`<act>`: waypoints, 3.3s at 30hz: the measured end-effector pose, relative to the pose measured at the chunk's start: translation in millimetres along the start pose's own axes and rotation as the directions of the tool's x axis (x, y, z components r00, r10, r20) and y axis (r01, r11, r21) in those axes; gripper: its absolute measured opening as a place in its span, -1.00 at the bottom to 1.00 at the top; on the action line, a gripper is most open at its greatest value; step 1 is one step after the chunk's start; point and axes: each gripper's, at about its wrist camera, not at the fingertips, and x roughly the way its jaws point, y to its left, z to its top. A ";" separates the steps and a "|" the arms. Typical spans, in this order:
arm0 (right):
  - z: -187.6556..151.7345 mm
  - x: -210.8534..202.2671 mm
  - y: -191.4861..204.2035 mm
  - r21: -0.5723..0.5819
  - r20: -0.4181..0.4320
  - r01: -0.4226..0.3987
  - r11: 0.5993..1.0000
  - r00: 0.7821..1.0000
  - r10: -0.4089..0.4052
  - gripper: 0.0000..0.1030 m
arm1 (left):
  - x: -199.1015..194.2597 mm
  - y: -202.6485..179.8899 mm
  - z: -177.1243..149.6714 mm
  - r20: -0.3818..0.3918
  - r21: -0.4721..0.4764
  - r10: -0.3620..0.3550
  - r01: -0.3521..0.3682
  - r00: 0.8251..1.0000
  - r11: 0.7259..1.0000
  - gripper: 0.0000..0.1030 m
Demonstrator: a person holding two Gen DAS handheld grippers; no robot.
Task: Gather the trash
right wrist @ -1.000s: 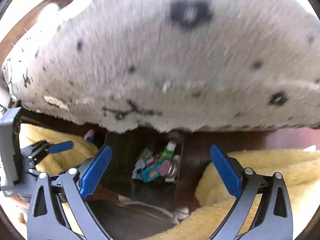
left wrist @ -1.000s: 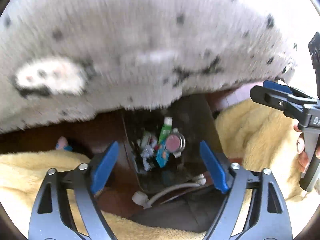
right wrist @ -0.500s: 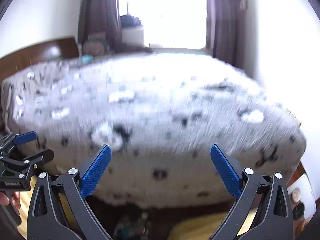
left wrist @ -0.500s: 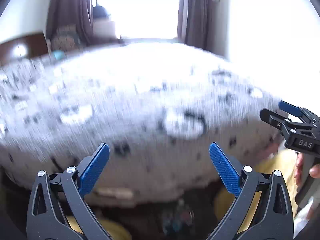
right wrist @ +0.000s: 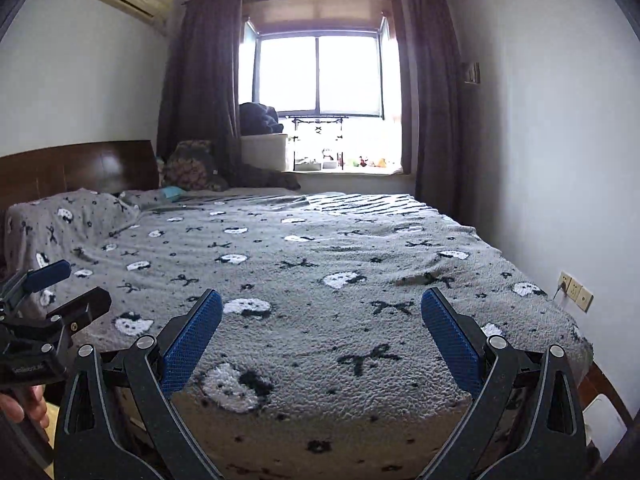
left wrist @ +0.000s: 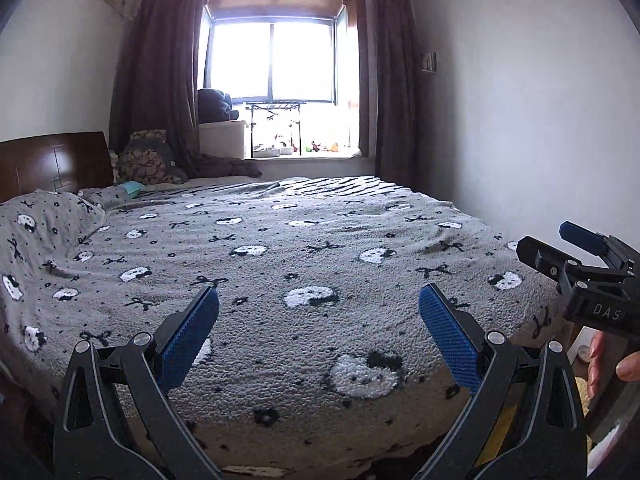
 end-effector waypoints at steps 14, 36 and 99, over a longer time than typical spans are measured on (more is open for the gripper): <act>-21.3 7.3 5.2 0.007 -0.052 0.075 0.997 0.996 -0.075 0.93 | 12.9 8.0 -25.2 -0.060 -0.041 -0.017 0.015 0.998 0.999 0.84; -23.6 8.1 10.4 0.022 -0.054 0.037 0.999 0.998 -0.035 0.93 | 8.1 10.1 -24.1 -0.046 -0.054 -0.036 0.034 0.998 0.998 0.84; -27.2 12.8 17.2 0.031 -0.069 0.026 0.999 0.997 -0.023 0.93 | 8.8 14.5 -22.4 -0.045 -0.098 0.001 -0.005 0.999 0.995 0.84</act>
